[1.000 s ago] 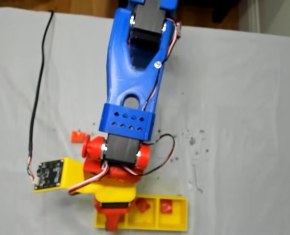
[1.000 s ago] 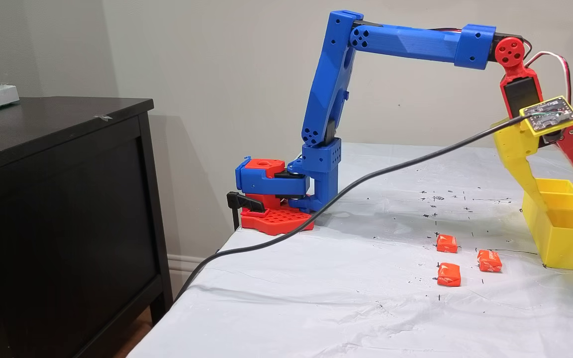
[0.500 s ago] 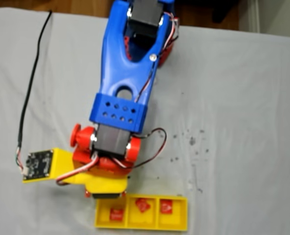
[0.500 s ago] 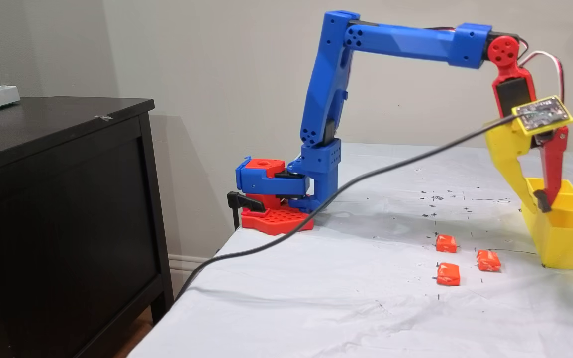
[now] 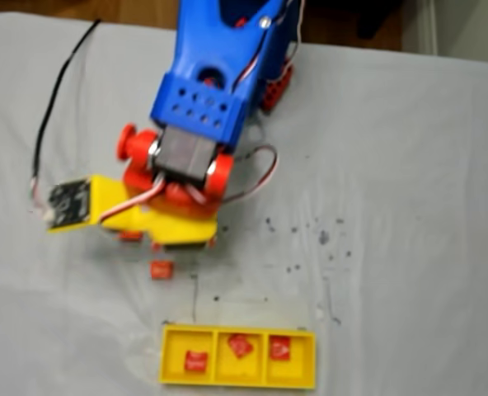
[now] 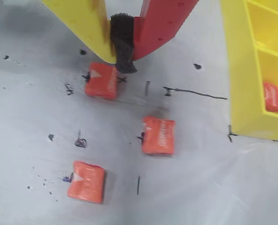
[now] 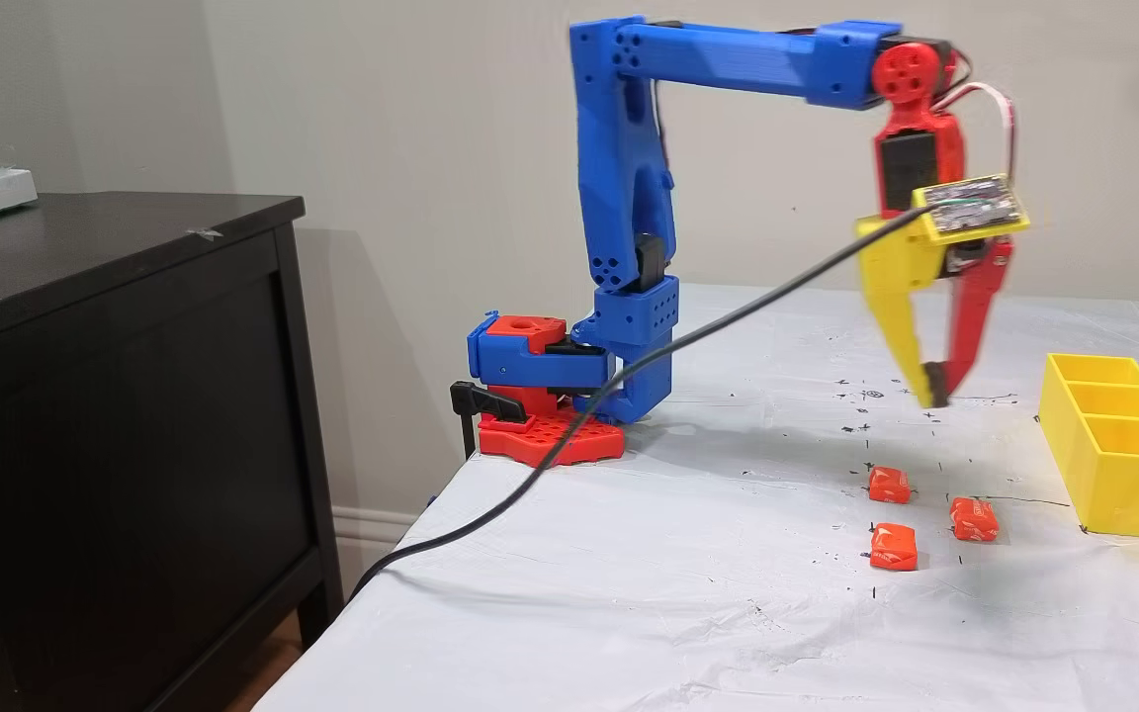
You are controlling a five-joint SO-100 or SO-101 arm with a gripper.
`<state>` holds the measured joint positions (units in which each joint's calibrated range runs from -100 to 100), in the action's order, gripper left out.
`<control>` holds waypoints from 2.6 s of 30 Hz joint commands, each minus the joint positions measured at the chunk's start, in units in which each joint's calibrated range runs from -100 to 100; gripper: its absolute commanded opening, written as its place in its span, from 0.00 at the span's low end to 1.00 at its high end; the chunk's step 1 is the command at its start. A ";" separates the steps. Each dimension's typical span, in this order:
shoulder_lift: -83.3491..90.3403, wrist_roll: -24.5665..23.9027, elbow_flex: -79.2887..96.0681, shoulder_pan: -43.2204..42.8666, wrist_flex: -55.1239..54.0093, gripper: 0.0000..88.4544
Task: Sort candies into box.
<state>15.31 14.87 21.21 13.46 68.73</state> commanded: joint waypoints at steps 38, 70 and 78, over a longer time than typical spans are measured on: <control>-2.51 1.22 15.15 -0.87 -14.00 0.31; -2.84 0.20 15.06 -1.05 -17.52 0.01; 8.10 -2.20 10.33 -4.95 -16.95 0.00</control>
<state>14.64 14.19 37.04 10.89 51.19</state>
